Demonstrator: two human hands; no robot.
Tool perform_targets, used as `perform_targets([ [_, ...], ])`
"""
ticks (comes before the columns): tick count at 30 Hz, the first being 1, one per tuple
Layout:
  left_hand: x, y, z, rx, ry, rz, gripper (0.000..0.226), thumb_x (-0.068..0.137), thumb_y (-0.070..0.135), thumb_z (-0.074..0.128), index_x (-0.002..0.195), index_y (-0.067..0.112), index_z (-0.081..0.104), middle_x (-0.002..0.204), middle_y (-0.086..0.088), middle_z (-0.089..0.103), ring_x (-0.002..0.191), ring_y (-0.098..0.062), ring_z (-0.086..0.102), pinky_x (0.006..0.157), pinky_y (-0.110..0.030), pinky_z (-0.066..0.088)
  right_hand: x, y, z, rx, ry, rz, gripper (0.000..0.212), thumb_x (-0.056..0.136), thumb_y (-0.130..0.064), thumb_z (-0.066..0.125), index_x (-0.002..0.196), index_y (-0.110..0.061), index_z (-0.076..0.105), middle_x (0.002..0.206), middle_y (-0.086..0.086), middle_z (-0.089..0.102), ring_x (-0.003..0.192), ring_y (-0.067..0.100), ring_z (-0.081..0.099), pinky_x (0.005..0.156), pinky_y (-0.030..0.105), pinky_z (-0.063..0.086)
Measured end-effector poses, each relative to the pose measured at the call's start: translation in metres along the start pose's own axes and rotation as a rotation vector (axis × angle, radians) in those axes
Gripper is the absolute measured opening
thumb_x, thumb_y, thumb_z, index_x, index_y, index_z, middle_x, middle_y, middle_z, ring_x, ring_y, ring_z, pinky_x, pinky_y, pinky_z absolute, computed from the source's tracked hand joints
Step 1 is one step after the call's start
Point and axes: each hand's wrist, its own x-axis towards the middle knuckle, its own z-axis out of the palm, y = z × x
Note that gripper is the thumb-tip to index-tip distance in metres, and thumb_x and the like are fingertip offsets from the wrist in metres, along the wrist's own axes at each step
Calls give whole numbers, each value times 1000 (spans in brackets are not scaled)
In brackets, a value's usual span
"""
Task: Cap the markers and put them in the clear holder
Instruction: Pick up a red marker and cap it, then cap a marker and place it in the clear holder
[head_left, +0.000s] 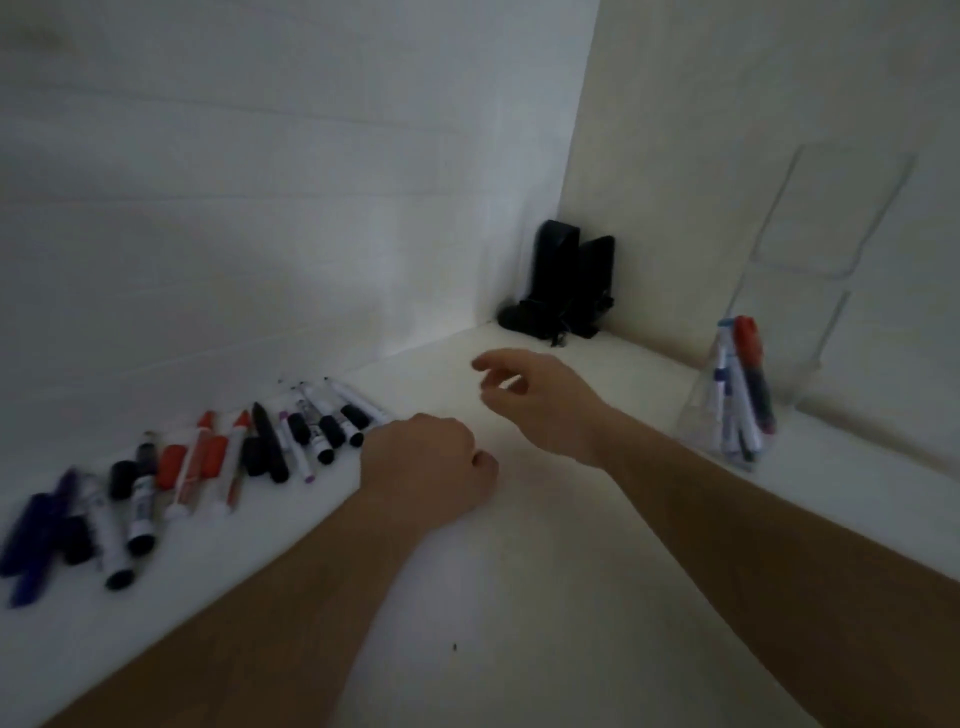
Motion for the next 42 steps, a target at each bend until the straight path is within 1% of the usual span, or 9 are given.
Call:
perform_targets([
  [5,-4,-3,5,-70,33,221,46,87,52,42,58,19,55,50,3,51,46,-9,47,47,-25,30,65,-27,44,203,-292,-45,31,98,-24,64,129,-24,67,98,-16,62,78,-4,59,64,11,44],
  [13,0,-7,6,-304,-31,286,43,75,46,42,51,10,43,43,-5,43,40,-17,36,44,-35,35,108,-48,66,-217,-673,-320,42,93,-32,71,134,-31,63,78,-27,44,63,-9,53,56,9,36],
  [20,1,-4,3,-251,-5,130,39,78,46,46,56,14,39,50,-1,43,48,-13,42,47,-27,30,91,-13,33,-437,-481,-342,32,91,-30,68,122,-28,69,87,-18,50,83,8,51,73,23,37],
  [24,7,-5,0,-404,133,-73,23,76,52,51,76,29,50,73,9,53,70,-13,53,58,-30,43,45,19,-5,-389,-458,-194,18,87,-36,70,81,-50,62,77,-14,60,74,10,65,73,30,50],
  [28,6,-9,7,-474,18,125,34,76,41,65,106,44,50,99,16,50,88,-8,52,72,-33,50,-6,23,-24,-357,-407,-125,34,86,-40,74,65,-50,49,85,-9,61,75,8,60,69,26,47],
  [32,6,-8,10,-510,-64,230,35,81,30,62,111,46,58,109,17,54,96,-6,55,81,-35,52,-33,31,-18,-239,-288,-126,21,83,-40,76,74,-28,61,87,10,62,74,15,59,70,32,48],
  [35,7,-8,12,-466,-70,282,37,84,38,56,119,49,60,110,17,57,98,-8,56,84,-33,51,-41,41,-17,-173,-167,-142,20,83,-42,77,71,-44,61,85,4,62,74,10,57,66,21,42],
  [38,9,-7,11,-396,-76,323,31,91,47,56,122,47,62,107,16,60,97,-7,56,87,-27,46,-45,51,-18,-201,-115,-90,23,86,-44,75,107,-35,70,95,-4,64,81,5,58,69,8,40],
  [42,11,-6,5,-458,-54,259,16,94,33,63,108,38,69,98,16,63,90,0,56,80,-18,41,-43,58,-23,-58,5,53,16,92,-30,66,102,-41,61,91,-10,65,75,9,62,63,19,44],
])
